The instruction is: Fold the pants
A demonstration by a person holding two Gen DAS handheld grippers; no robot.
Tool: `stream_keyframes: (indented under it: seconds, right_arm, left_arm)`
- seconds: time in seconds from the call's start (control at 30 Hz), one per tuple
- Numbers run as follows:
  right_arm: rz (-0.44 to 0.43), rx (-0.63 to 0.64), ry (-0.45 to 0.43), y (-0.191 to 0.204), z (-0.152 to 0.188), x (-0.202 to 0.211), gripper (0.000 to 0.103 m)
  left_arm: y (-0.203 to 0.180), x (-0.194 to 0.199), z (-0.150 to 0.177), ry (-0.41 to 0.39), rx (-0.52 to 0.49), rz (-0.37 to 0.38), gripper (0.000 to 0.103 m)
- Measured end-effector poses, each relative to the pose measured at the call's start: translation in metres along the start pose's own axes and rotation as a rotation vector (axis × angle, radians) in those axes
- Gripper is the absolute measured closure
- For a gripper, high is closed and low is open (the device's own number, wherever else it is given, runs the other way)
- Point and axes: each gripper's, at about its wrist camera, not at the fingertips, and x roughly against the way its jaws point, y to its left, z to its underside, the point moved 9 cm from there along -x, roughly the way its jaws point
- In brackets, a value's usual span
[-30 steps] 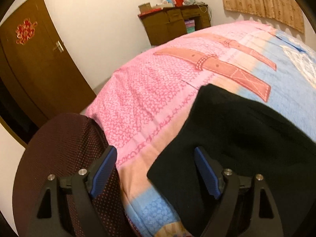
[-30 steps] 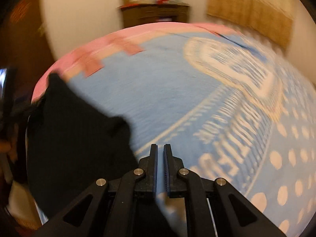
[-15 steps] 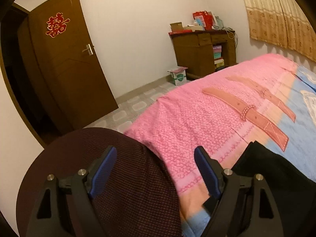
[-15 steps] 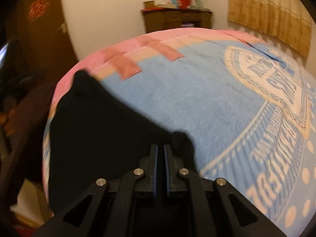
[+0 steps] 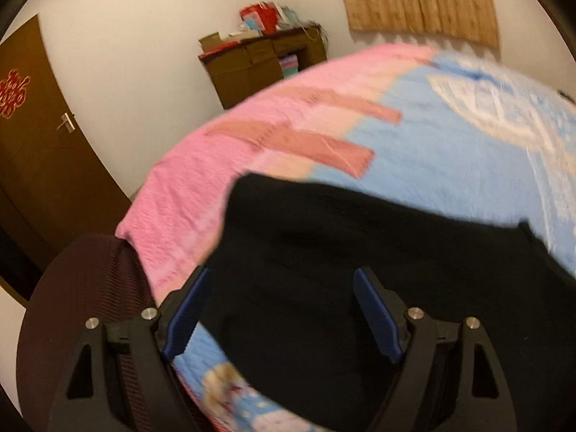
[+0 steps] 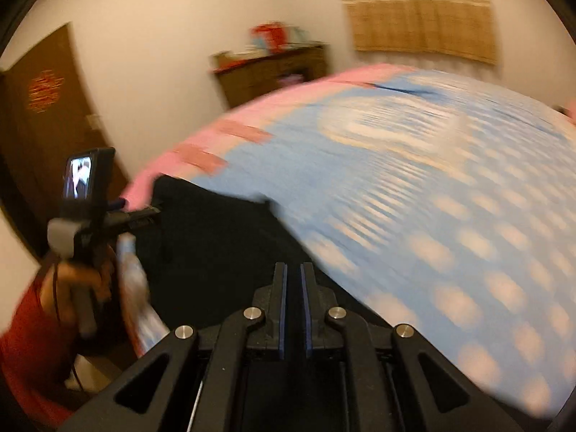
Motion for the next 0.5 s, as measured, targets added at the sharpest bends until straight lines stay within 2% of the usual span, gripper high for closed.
stream_keyframes:
  seconds: [0.07,0.1,0.17,0.2,0.23,0.3,0.37,0.43,0.5]
  right_arm:
    - [0.149,-0.066,-0.002,-0.057,0.035,0.038,0.096]
    - [0.197,-0.099,0.000,-0.079,0.050,0.052,0.096]
    - [0.310,-0.234,0.027,-0.144,0.095,0.091,0.096]
    - [0.338,-0.286,0.023,-0.165,0.111,0.106,0.096]
    - [0.354,-0.367,-0.002,-0.190,0.130,0.130,0.096]
    - [0.337,-0.505,-0.087,-0.217,0.148,0.166,0.096]
    - [0.448,-0.679,-0.170,-0.257,0.177,0.216,0.095]
    - [0.429,-0.798,-0.268,-0.280,0.197,0.249,0.095]
    - [0.428,-0.853,-0.316,-0.293,0.210,0.265,0.095]
  left_arm:
    - [-0.005,-0.011,0.007,0.022,0.000,-0.025,0.019]
    - [-0.004,-0.008,0.008,0.005,0.009,-0.035,0.016]
    - [-0.001,-0.009,0.007,-0.020,0.011,-0.088,0.005]
    - [0.003,-0.008,0.008,-0.017,0.009,-0.117,0.000]
    - [0.004,-0.009,0.006,-0.005,0.019,-0.119,0.000]
    - [0.007,-0.011,0.006,0.036,0.048,-0.103,0.000]
    - [0.013,-0.006,0.006,0.060,0.067,-0.120,0.000]
    - [0.016,0.000,0.007,0.048,0.064,-0.148,0.000]
    - [0.015,0.012,0.007,0.030,0.047,-0.158,0.000]
